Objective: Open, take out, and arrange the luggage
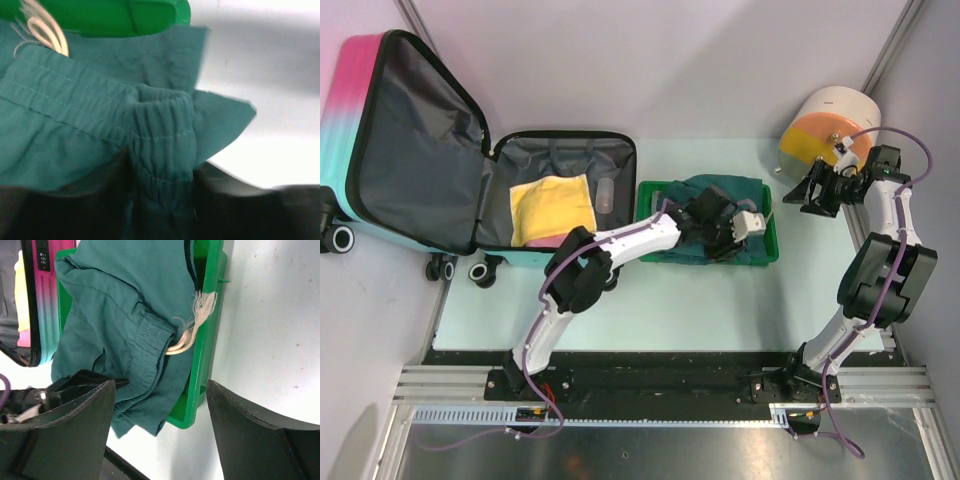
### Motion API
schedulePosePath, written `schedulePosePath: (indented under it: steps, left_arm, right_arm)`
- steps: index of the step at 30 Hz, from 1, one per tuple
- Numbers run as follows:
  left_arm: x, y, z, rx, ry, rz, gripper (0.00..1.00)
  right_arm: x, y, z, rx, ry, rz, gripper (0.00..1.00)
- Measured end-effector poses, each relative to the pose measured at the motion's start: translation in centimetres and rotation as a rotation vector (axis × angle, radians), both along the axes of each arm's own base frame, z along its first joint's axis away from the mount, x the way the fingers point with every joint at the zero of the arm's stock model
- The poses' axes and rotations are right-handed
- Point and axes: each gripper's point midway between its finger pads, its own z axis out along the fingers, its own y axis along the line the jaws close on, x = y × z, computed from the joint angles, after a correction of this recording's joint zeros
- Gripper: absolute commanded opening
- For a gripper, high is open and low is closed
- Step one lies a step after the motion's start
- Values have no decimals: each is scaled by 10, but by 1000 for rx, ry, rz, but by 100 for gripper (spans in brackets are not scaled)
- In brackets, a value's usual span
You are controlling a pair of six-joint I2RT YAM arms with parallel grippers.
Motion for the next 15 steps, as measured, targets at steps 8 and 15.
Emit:
schedulePosePath:
  steps: [8,15]
  left_arm:
    - [16,8,-7,18,-34,25,100]
    - [36,39,78,-94,-41,93,100]
  right_arm:
    - [-2,16,0,16,-1,47,78]
    - [1,65,3,12,-33,180,78]
